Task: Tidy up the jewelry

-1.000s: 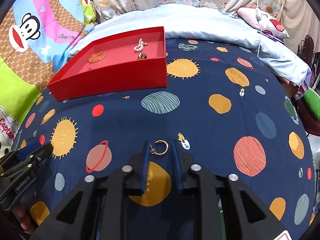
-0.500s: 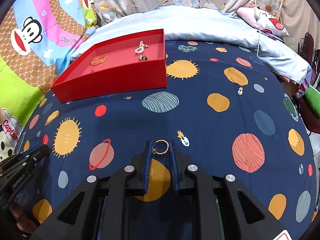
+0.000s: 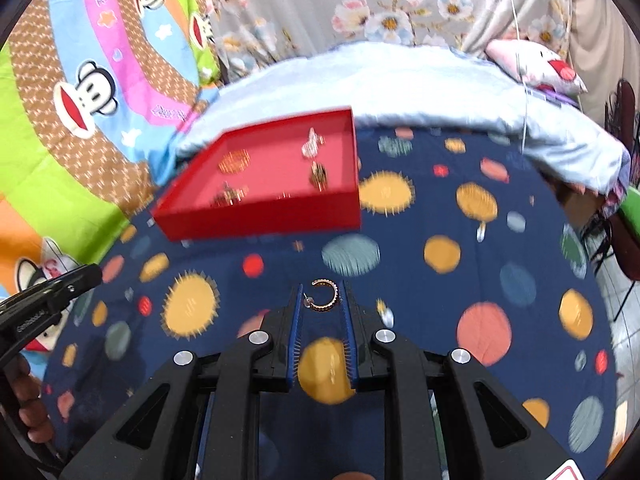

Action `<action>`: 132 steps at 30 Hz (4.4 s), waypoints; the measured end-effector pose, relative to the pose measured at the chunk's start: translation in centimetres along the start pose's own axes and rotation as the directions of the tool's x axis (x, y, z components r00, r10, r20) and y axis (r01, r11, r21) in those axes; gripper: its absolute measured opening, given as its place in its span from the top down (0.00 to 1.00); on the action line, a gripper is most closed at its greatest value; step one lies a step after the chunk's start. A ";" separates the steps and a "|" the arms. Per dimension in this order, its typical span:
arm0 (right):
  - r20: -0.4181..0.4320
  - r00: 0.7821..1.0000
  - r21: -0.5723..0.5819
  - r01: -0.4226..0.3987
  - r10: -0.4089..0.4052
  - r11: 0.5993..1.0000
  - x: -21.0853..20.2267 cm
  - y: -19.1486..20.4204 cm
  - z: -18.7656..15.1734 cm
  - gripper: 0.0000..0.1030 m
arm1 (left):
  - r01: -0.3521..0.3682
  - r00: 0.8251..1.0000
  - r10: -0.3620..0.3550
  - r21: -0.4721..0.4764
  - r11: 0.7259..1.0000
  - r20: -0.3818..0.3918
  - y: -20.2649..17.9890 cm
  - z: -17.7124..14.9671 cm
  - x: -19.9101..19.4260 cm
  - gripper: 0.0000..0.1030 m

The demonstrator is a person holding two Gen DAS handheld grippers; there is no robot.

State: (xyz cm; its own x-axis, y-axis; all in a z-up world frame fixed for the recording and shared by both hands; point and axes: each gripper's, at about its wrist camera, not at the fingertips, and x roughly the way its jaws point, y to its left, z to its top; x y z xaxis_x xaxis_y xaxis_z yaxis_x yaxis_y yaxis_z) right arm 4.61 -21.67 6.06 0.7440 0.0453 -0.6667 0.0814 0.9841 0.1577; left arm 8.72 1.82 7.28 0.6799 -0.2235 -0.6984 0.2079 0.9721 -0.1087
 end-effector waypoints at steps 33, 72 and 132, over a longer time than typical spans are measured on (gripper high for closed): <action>0.075 0.990 -0.027 -0.120 0.121 0.992 8.5 2.2 15.9 0.84 | -0.060 0.994 0.053 0.077 0.995 0.094 -3.4 16.1 9.0 0.84; -0.065 0.997 -0.101 -0.042 0.035 0.994 19.0 4.0 16.3 0.84 | -0.113 0.994 0.114 0.081 0.990 -0.001 -2.5 17.6 18.0 0.84; -0.007 0.995 -0.020 0.098 -0.098 0.995 5.2 1.2 -2.0 0.32 | -0.203 0.979 0.203 0.035 0.979 -0.003 -2.7 -2.3 7.6 0.23</action>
State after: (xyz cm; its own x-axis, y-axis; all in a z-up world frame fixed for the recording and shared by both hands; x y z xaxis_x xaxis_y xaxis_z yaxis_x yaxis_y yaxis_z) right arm 7.25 -19.94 1.35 0.7278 -0.0502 -0.6840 0.1402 0.9871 0.0768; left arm 11.70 -2.32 0.64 0.7062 -0.0214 -0.7077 0.0899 0.9942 0.0597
